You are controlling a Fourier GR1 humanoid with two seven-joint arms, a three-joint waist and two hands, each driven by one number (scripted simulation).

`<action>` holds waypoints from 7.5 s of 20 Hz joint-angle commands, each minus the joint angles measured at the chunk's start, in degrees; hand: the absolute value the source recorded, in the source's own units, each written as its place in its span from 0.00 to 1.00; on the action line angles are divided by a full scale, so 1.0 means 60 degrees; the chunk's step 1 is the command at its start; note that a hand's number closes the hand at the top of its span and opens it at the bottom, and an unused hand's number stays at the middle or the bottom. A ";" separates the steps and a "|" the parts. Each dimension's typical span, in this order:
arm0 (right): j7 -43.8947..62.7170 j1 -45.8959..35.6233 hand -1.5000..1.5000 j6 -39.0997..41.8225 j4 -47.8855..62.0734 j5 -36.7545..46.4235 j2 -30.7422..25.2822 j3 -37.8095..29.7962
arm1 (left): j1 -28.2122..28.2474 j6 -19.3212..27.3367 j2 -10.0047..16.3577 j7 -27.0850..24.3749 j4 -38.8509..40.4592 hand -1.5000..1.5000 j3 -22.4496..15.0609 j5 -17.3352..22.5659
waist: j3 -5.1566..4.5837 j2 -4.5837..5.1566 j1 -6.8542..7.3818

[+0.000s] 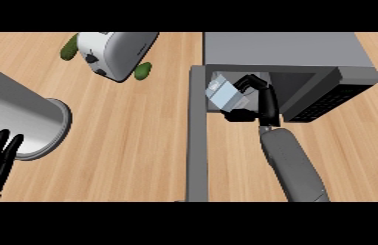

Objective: Pick up the milk, place it into the microwave and close the microwave

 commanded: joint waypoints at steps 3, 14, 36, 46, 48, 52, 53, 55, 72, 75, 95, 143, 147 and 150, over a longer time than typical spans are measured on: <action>-0.0123 -0.2134 1.00 -0.0276 0.2557 0.0157 -0.0630 -0.0910 | 0.0095 -0.0129 -0.0018 0.0164 -0.0196 0.00 0.0119 0.0273 | 0.0004 0.0015 0.0053; -0.0672 -0.3751 1.00 -0.3185 0.5130 0.0705 -0.1627 -0.1803 | -0.0143 -0.0194 0.0082 -0.0006 0.0071 0.00 0.0209 0.0056 | 0.0020 0.0224 0.0527; -0.0559 -0.4931 0.00 -0.2905 0.6919 0.1632 -0.1204 -0.1265 | -0.0650 -0.0171 -0.0023 -0.0269 0.0440 0.00 -0.0372 -0.1145 | 0.0027 0.0273 0.0556; -0.0987 -0.4920 0.00 -0.2750 0.6632 0.1240 -0.1973 -0.1804 | -0.0127 -0.0490 0.0045 -0.0010 0.0010 0.00 -0.0407 -0.0838 | 0.0024 0.0209 0.0454; -0.0962 -0.4944 0.00 -0.3312 0.6675 0.1318 -0.1584 -0.1770 | -0.0078 -0.0413 0.0016 0.0218 -0.0423 0.00 -0.0413 -0.0719 | 0.0023 0.0182 0.0446; -0.1157 -0.5037 0.00 -0.2829 0.6526 0.1164 -0.2350 -0.1988 | 0.0070 -0.0497 -0.0170 -0.0142 0.0028 0.00 -0.0625 -0.1116 | 0.0018 0.0187 0.0385; -0.1056 -0.4939 0.00 -0.3203 0.6583 0.1073 -0.1927 -0.2090 | 0.0294 -0.0488 -0.0348 -0.0402 0.0001 0.00 -0.0696 -0.1297 | 0.0015 0.0162 0.0381; -0.1139 -0.4820 0.00 -0.3103 0.6602 0.1129 -0.2059 -0.2060 | 0.0603 -0.0515 -0.0358 -0.0182 -0.0461 0.00 -0.0721 -0.1201 | 0.0017 0.0136 0.0357; -0.2450 -0.3183 0.00 0.0355 0.5756 0.0019 -0.1983 -0.2870 | 0.0662 -0.0045 -0.0537 -0.0199 -0.0480 0.00 -0.1532 -0.1623 | 0.0004 -0.0039 -0.0158; -0.2449 -0.3136 0.00 0.0916 0.5411 -0.0173 -0.1476 -0.2878 | 0.0624 -0.0081 -0.0536 -0.0244 -0.0318 0.00 -0.1370 -0.1555 | 0.0000 -0.0043 -0.0138; -0.3251 0.1420 0.00 0.2504 0.2892 -0.0935 0.0052 -0.2390 | 0.1343 -0.0700 -0.0316 -0.0317 -0.0688 0.00 -0.2274 -0.1379 | -0.0006 -0.0098 -0.0249; -0.3563 1.0583 0.00 0.7469 -0.7946 -0.3294 -0.1512 -0.0307 | -0.7674 0.4156 -0.0537 0.0198 0.9613 1.00 -1.1053 -0.2033 | -0.0013 0.0033 -0.0983; -0.2943 1.0826 0.00 0.7678 -0.8806 -0.3700 -0.1705 -0.0005 | -0.7992 0.5554 -0.0536 -0.0524 1.0091 1.00 -1.1601 -0.1162 | -0.0030 0.0085 -0.1294; -0.2727 1.0661 0.00 0.7580 -0.9242 -0.3747 -0.1821 0.0068 | -0.8664 0.5905 -0.0536 -0.0962 1.0315 1.00 -1.1207 -0.0363 | -0.0043 0.0165 -0.1594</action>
